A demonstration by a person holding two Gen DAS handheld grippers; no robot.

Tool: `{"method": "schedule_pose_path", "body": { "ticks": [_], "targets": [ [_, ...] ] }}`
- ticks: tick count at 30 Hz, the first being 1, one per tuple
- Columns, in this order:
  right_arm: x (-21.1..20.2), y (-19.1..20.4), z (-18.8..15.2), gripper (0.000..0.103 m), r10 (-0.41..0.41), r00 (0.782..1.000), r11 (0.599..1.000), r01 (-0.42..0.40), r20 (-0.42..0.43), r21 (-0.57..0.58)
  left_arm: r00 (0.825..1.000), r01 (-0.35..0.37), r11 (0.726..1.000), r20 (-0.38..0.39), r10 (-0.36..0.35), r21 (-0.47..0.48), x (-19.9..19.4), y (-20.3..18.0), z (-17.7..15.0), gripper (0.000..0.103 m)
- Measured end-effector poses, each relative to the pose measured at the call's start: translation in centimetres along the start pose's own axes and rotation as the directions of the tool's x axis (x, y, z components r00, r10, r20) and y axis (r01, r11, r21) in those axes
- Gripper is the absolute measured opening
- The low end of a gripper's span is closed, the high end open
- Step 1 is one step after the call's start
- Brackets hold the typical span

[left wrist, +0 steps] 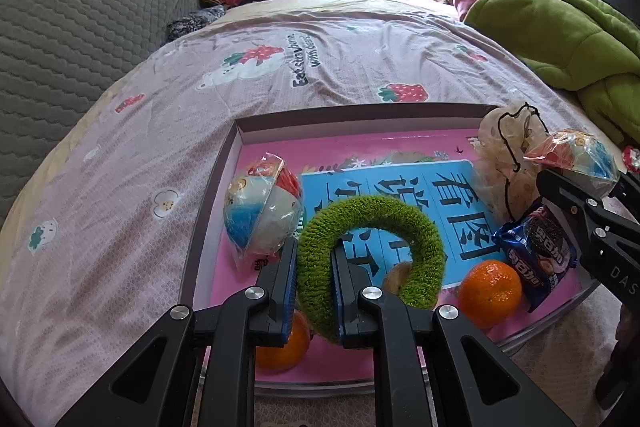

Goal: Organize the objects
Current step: 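Lower the green ring into the tray with left tool while right tool lowers the egg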

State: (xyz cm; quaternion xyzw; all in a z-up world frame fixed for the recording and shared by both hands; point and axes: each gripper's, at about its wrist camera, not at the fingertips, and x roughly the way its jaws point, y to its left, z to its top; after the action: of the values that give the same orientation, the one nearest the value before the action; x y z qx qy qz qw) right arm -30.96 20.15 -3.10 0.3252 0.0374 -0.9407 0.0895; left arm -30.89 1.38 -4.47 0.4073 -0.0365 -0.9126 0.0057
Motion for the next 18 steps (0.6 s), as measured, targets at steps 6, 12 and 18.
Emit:
{"method": "schedule_pose_path", "body": {
  "ticks": [6, 12, 18],
  "targets": [
    [0.8, -0.3, -0.3, 0.054, -0.014, 1.000, 1.000, 0.015, -0.023, 0.012, 1.000, 0.003, 1.000, -0.019, -0.003, -0.005, 0.6, 0.2, -0.3, 0.015],
    [1.0, -0.1, -0.5, 0.055, -0.022, 0.999, 1.000, 0.022, -0.032, 0.007, 0.999, 0.027, 0.999, -0.039, -0.028, -0.030, 0.9, 0.7, -0.6, 0.015],
    [1.2, 0.1, -0.6, 0.055, -0.020, 0.998, 1.000, 0.021, -0.053, 0.005, 0.998, 0.036, 0.999, -0.040, -0.038, -0.038, 0.9, 0.9, -0.7, 0.016]
  ]
}}
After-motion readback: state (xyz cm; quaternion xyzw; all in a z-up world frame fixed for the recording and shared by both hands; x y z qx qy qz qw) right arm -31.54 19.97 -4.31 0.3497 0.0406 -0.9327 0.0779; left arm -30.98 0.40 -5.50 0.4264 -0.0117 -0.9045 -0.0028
